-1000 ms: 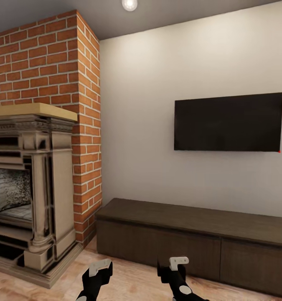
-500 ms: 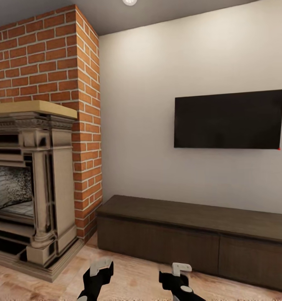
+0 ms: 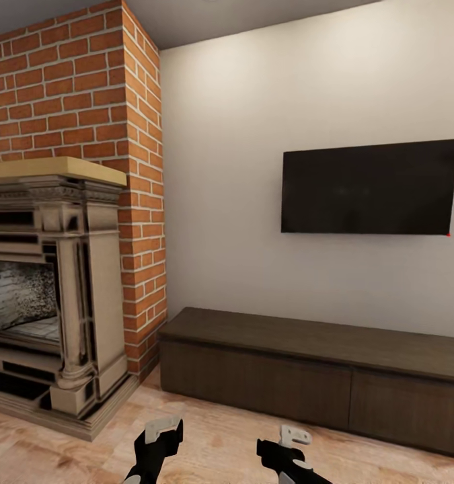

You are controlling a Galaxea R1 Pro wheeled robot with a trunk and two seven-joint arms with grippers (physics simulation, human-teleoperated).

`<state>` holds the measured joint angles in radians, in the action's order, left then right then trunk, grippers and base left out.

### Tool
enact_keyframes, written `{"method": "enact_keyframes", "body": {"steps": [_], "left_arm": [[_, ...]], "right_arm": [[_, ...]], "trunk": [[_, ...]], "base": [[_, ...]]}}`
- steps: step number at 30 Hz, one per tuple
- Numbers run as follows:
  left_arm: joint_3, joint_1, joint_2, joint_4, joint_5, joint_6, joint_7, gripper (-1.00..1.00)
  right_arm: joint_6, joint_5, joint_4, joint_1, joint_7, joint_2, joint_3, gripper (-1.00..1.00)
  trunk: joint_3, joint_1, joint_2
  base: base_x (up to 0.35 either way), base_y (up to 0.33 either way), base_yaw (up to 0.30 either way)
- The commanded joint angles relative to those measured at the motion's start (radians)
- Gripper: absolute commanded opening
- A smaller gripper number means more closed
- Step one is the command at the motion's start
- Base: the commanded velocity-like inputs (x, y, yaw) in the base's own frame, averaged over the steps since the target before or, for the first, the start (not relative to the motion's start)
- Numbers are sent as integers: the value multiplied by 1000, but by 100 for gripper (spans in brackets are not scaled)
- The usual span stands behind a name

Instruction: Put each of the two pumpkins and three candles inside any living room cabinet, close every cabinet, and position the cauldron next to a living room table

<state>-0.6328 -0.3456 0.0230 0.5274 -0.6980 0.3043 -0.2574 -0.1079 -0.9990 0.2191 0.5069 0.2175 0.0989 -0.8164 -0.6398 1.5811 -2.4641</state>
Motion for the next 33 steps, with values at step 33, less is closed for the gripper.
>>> {"method": "enact_keyframes", "body": {"steps": [33], "left_arm": [[-5,-1,5,0,-6,4,-8,100]], "right_arm": [[-93,-10,-3,1,7,1,-7,100]], "trunk": [[-4,0,-1]], "base": [[-4,56,-192]]}}
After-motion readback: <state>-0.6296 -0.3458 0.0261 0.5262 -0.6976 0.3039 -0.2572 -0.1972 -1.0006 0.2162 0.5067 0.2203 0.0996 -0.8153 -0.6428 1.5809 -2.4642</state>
